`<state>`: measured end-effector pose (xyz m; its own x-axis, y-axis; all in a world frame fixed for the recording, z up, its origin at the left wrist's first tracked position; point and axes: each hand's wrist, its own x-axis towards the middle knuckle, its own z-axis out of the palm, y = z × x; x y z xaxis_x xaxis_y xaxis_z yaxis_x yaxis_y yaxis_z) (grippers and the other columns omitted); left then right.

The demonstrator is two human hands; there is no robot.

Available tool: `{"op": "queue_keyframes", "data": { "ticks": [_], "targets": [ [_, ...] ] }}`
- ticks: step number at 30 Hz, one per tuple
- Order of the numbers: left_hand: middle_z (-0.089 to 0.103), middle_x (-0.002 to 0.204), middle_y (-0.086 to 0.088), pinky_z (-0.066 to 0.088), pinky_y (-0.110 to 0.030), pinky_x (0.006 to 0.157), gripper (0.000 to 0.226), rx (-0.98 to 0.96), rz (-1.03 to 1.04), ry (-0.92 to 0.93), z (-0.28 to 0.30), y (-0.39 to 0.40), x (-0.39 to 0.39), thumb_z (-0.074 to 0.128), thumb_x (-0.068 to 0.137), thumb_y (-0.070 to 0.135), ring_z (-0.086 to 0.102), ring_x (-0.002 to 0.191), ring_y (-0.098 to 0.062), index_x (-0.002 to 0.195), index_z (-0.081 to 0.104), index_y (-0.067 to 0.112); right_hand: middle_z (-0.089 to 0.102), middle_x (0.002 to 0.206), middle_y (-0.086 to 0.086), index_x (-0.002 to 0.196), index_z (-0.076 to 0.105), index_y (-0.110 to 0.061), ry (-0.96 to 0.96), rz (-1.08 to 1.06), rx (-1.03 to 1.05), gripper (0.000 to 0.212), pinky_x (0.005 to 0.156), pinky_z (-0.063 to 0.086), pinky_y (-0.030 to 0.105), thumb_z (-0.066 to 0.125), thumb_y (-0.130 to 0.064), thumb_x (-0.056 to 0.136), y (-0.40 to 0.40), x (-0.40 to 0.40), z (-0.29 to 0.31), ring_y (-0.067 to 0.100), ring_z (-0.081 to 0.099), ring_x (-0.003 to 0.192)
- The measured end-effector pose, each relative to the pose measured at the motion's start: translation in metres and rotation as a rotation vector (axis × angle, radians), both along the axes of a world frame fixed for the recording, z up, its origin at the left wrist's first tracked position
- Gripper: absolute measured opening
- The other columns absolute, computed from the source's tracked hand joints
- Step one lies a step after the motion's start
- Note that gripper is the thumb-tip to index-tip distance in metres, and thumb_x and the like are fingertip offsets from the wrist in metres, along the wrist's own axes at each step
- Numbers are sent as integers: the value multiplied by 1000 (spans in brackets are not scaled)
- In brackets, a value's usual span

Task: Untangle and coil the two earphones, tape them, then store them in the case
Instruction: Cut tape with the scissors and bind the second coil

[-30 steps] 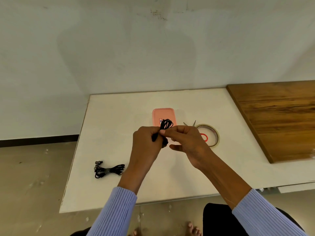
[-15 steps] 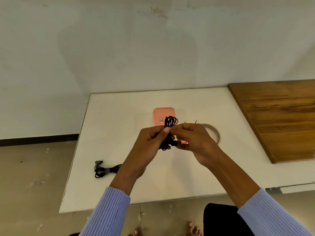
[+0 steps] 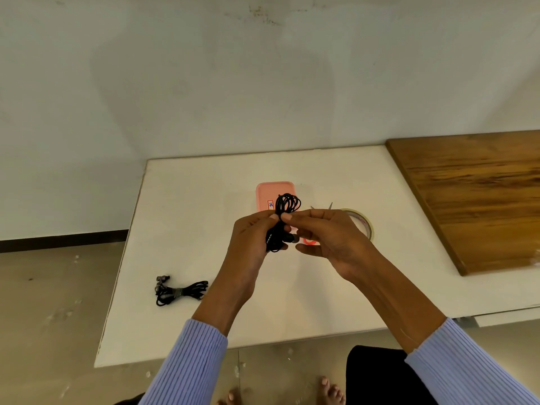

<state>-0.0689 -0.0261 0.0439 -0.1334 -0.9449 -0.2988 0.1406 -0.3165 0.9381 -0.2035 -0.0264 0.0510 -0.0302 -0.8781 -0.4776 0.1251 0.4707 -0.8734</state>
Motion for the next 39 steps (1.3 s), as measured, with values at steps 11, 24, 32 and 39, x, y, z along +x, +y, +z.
{"op": "queue_keyframes", "data": {
  "ticks": [11,24,32,39],
  "targets": [
    [63,65,1,49,-18,56,32,-95,4,-82,2,2,-5,41,97,7,63,57,-10,83,68,17,65,63,-3,82,72,-8,-63,-89,122,15,52,50,20,78,-18,72,0,-5,-2,8,60,62],
    [69,78,-2,51,-23,67,30,-160,-159,59,7,-2,8,42,98,11,65,71,-16,107,68,25,63,75,-4,88,66,-15,-323,126,140,11,50,47,16,68,-18,78,-3,-15,1,4,55,63],
    [72,83,-4,51,-22,66,43,-65,-171,64,8,-5,19,50,93,16,67,76,-22,134,40,29,62,74,-1,93,64,-12,-466,241,103,18,55,49,18,64,-14,75,-5,-14,0,9,53,71],
    [66,66,-7,55,-27,59,29,153,-310,198,14,-4,19,46,93,26,64,60,-19,92,63,4,65,71,-2,73,71,-16,-359,243,-3,6,60,48,19,66,-18,73,-3,-16,-4,8,59,67]
  ]
}}
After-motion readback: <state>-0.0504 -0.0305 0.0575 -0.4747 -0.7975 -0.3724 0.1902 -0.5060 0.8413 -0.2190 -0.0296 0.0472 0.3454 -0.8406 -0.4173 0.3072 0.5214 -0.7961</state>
